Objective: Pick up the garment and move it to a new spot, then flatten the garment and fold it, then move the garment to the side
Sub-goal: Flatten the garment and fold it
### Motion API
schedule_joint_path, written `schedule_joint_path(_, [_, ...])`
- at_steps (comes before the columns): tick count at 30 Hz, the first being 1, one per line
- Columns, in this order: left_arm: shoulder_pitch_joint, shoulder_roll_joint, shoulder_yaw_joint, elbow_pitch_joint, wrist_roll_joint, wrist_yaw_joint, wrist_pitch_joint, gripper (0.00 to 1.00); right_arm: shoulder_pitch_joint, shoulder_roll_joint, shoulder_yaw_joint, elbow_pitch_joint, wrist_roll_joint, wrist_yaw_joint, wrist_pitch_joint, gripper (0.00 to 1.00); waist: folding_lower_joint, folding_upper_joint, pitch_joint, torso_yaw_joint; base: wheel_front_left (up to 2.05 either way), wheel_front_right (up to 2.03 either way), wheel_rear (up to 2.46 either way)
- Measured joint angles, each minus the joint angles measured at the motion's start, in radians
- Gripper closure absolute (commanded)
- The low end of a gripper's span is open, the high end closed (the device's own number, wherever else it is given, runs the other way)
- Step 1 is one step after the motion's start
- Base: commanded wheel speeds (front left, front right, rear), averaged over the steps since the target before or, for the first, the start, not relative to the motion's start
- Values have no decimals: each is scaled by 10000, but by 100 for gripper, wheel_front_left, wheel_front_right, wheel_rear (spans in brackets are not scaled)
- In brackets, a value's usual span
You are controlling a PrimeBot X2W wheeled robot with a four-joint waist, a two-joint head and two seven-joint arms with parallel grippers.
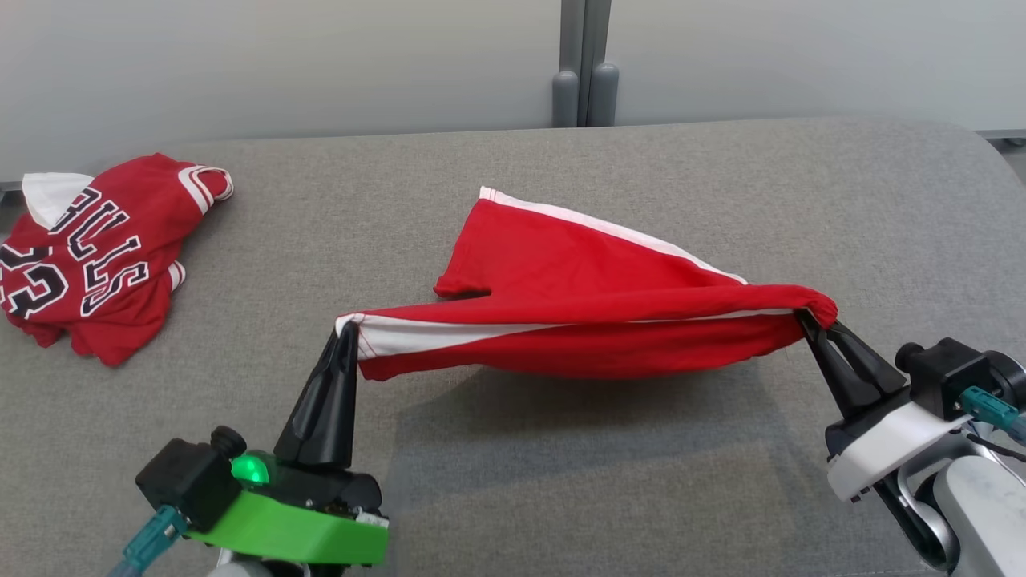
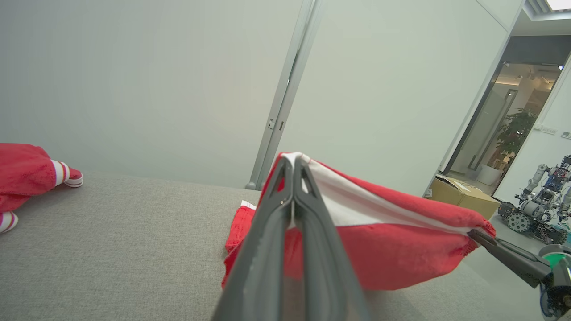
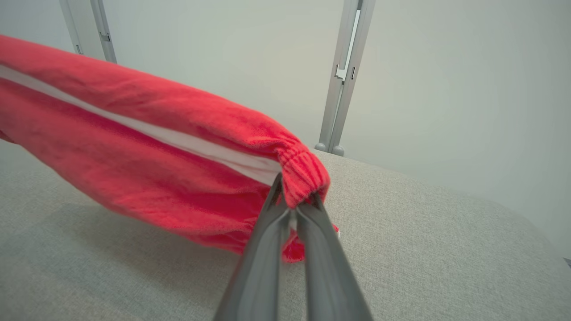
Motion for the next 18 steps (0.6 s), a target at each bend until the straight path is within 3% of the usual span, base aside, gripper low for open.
schedule_joint_path(12, [776, 255, -111, 196, 171, 92, 430, 100, 728, -36, 479, -77, 750, 190, 522, 100, 0, 0, 482, -122, 0, 0, 0])
schedule_joint_path(18, [-462, 451, -94, 625, 324, 92, 936, 100, 163, 326, 407, -130, 1432, 194, 648, 100, 0, 0, 1048, -328, 0, 0, 0])
